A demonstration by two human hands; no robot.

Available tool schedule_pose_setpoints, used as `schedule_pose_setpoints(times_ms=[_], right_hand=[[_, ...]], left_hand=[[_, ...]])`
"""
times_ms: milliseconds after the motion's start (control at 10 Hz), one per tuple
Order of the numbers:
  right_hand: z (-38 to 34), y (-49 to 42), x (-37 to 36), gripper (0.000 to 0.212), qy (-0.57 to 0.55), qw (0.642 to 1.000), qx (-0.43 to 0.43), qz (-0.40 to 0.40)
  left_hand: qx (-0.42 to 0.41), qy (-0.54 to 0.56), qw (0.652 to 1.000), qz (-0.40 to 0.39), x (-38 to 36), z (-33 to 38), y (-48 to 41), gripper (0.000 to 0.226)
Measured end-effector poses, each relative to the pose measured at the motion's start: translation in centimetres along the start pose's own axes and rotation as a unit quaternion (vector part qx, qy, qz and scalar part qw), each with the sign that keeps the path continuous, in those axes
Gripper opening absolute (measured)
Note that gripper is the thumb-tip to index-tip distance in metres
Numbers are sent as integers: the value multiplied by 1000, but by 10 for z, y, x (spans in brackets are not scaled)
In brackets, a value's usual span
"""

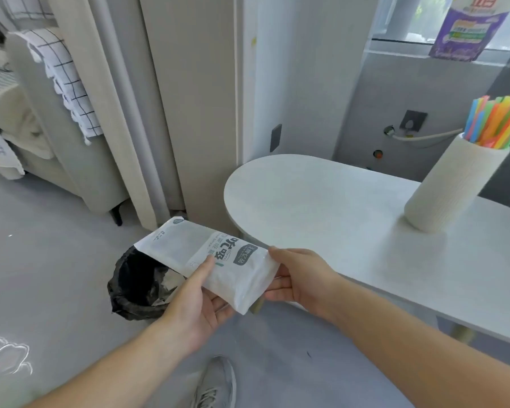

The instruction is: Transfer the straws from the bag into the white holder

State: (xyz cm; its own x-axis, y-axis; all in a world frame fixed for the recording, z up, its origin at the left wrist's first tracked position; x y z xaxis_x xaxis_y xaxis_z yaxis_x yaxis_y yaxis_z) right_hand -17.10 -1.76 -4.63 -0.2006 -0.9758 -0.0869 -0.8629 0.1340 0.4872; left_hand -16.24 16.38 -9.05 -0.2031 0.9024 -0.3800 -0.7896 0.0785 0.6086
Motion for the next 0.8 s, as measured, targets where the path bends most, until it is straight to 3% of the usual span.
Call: schedule_pose_setpoints(times_ms=[200,500,700,800], right_hand=[[42,-36,-41,37,70,995,-63,28],[61,-71,-69,45,102,992,-61,32],[59,-63,-40,46,183,981,-46,36],[51,-45,-8,41,233,972,-26,31]], left_hand=[[56,-37,995,78,62,-23,-24,34],[102,-54,988,100,65,-28,-43,48],[139,-119,982,48,40,-48,-18,87],[138,-157,978,1,26,-60,-9,77]])
Point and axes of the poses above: each hand's wrist, its own y-axis away from the middle knuckle, its own x-axis out of the back of the hand, z = x × y, the point moved 6 cm from there along -y, towards the middle knuckle, and after that the axes turned 9 degrees about z, right-handed, at the moved point
